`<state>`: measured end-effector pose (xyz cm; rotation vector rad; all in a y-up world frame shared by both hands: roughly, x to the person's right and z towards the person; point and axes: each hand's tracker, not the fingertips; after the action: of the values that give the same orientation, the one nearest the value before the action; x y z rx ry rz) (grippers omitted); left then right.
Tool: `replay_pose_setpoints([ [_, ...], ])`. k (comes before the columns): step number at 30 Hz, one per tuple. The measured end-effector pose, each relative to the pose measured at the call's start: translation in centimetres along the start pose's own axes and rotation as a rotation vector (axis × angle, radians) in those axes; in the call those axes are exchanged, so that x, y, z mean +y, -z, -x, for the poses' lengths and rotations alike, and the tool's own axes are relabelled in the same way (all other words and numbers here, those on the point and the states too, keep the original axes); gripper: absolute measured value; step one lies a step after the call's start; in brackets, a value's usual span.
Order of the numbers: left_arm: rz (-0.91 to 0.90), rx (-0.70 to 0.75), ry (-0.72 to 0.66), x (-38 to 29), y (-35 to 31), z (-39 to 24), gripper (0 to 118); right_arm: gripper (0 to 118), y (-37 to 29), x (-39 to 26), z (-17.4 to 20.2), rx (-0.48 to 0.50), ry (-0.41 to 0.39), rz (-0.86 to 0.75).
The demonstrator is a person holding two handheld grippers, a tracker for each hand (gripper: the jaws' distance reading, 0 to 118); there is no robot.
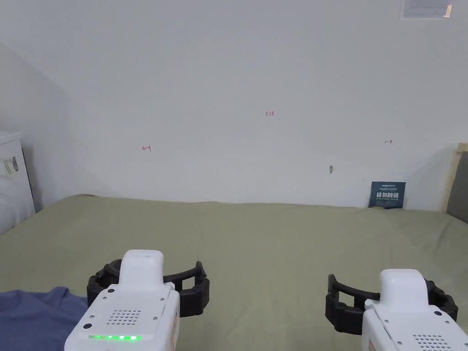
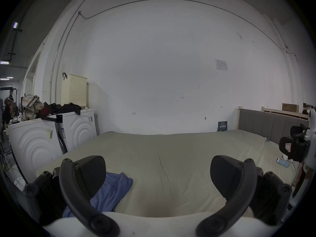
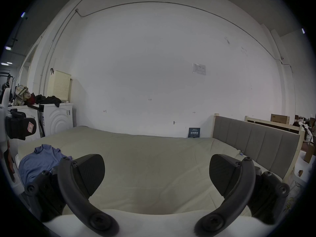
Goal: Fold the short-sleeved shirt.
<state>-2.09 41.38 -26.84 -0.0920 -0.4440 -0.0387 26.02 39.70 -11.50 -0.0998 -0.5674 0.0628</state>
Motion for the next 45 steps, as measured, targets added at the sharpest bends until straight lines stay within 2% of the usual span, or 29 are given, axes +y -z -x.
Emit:
replay_pose_setpoints([
  [1,0.001,-0.002,0.001,0.0,0.0,0.0,116,118,0.0,0.0,-0.1,-0.002,0.002,0.005],
  [2,0.000,-0.007,0.003,0.0,-0.1,0.1,104,118,0.0,0.1,-0.1,0.002,0.004,0.019],
  [3,0.000,-0.020,0.008,0.0,-0.2,0.1,80,118,0.0,0.1,-0.1,0.005,0.006,0.026],
  [4,0.001,-0.027,0.011,0.0,-0.3,0.1,41,110,0.0,0.1,-0.1,0.011,0.005,0.035],
  [5,0.009,-0.034,0.010,0.0,-0.2,0.0,5,58,-0.2,0.2,-0.1,0.012,0.001,0.032],
  [6,0.017,-0.031,0.013,0.0,-0.1,0.0,5,1,-0.4,0.2,0.1,0.000,-0.018,0.018],
  [8,0.020,-0.060,0.001,0.0,-0.1,0.0,5,1,-0.4,-0.1,0.3,-0.097,-0.034,-0.070],
  [10,0.021,-0.066,-0.001,0.0,-0.1,0.0,5,1,-0.5,0.0,-0.2,-0.047,-0.002,-0.015],
  [17,0.023,-0.063,0.010,-0.1,-0.2,-0.1,5,1,-0.7,-0.4,-0.3,-0.041,0.007,0.004],
  [22,0.034,-0.018,0.005,0.0,-0.3,1.6,5,1,-0.1,-0.3,1.0,-0.005,0.002,0.029],
  [26,0.036,0.068,-0.012,0.2,-1.2,4.9,5,1,1.1,0.0,4.2,0.096,0.003,0.036],
  [35,0.074,0.380,-0.028,-0.4,-6.6,15.5,5,1,3.2,1.0,16.7,0.414,0.003,0.015],
  [38,0.089,0.470,-0.048,-0.8,-8.4,18.5,5,1,3.3,1.1,19.8,0.495,0.004,0.012],
  [45,0.113,0.565,-0.064,-1.2,-10.3,21.9,5,1,3.5,0.4,23.5,0.575,-0.022,0.029],
])
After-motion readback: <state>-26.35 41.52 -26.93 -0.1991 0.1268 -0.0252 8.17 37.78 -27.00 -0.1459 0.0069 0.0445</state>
